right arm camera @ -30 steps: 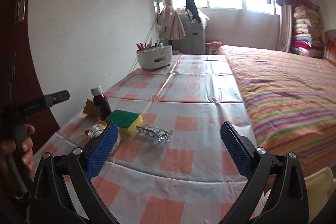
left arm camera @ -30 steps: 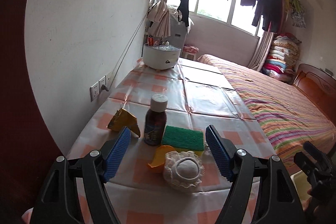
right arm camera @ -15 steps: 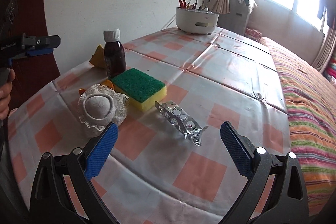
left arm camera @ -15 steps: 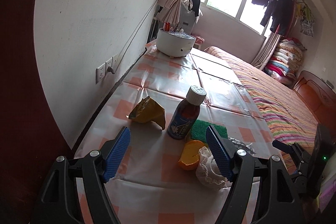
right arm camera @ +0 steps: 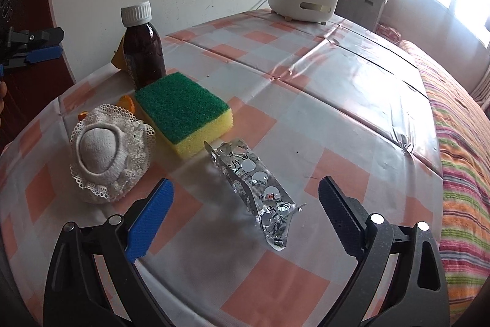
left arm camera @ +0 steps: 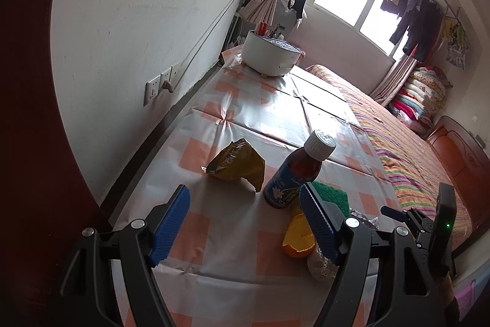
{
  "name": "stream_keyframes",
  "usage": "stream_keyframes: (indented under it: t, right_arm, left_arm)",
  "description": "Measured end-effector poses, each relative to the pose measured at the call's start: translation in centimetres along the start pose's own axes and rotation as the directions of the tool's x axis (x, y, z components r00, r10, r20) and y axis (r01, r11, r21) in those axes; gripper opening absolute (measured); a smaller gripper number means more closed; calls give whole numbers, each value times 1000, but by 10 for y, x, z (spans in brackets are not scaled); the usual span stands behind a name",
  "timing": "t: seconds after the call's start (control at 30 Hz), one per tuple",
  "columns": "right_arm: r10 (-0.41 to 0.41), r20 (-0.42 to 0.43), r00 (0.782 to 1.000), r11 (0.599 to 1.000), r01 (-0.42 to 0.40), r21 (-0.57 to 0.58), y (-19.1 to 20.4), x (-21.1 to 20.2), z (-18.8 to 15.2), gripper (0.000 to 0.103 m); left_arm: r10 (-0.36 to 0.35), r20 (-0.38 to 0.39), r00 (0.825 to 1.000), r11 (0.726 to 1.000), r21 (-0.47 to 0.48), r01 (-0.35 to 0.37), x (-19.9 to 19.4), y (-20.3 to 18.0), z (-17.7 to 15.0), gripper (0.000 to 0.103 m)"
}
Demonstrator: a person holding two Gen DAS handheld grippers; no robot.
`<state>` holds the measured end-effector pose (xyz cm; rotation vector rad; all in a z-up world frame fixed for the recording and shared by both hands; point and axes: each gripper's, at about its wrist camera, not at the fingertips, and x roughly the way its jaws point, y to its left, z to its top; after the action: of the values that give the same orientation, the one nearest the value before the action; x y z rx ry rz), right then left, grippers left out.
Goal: Collect trash
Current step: 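Grasp the foil blister pack with the right gripper while the left grasps the yellow wrapper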
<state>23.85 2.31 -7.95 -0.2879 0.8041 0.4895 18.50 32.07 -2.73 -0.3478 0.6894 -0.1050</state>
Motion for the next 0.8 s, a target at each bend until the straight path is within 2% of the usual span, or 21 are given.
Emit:
stream_keyframes:
  t: [0.13, 0.17, 0.27, 0.4, 0.43, 0.47, 0.53, 0.63, 0.7, 0.8]
  right_arm:
    - [9, -26, 1000, 1000, -9, -3, -4, 12, 4, 93]
    - [15, -37, 999, 1000, -15, 3, -7, 16, 5, 89]
    - [44, -63, 997, 999, -43, 20, -14, 24, 6, 87]
    - [96, -97, 991, 995, -93, 38, -20, 31, 7, 79]
    - [99, -100, 990, 995, -95, 36, -20, 31, 7, 75]
    - [102, -103, 989, 995, -99, 31, -20, 30, 9, 65]
    - [110, -99, 989, 994, -108, 26, -19, 28, 10, 57]
    - [120, -98, 988, 993, -120, 12, -12, 23, 11, 53]
    - [116, -93, 989, 993, -115, 7, -8, 19, 9, 34]
    - [142, -82, 987, 990, -139, 38, -7, 12, 4, 34]
  left_arm:
    - [-3, -12, 1000, 1000, -11, 3, 9, 0, 3, 72]
    - [-5, -14, 1000, 1000, -12, 5, 10, 0, 5, 72]
    - [-9, -19, 1000, 1000, -13, 9, 17, -1, 8, 72]
    - [-12, -23, 1000, 1000, -14, 12, 25, -1, 13, 72]
    - [-10, -19, 1000, 1000, -14, 9, 26, -1, 14, 72]
    - [-11, -15, 1000, 1000, -16, 11, 26, -1, 16, 72]
    - [-20, -11, 1000, 1000, -24, 20, 27, -2, 18, 72]
    - [-25, -15, 1000, 999, -33, 24, 32, 1, 21, 72]
    - [-15, -19, 1000, 999, -36, 15, 35, 2, 22, 72]
    - [-14, -23, 1000, 999, -49, 13, 38, 5, 24, 72]
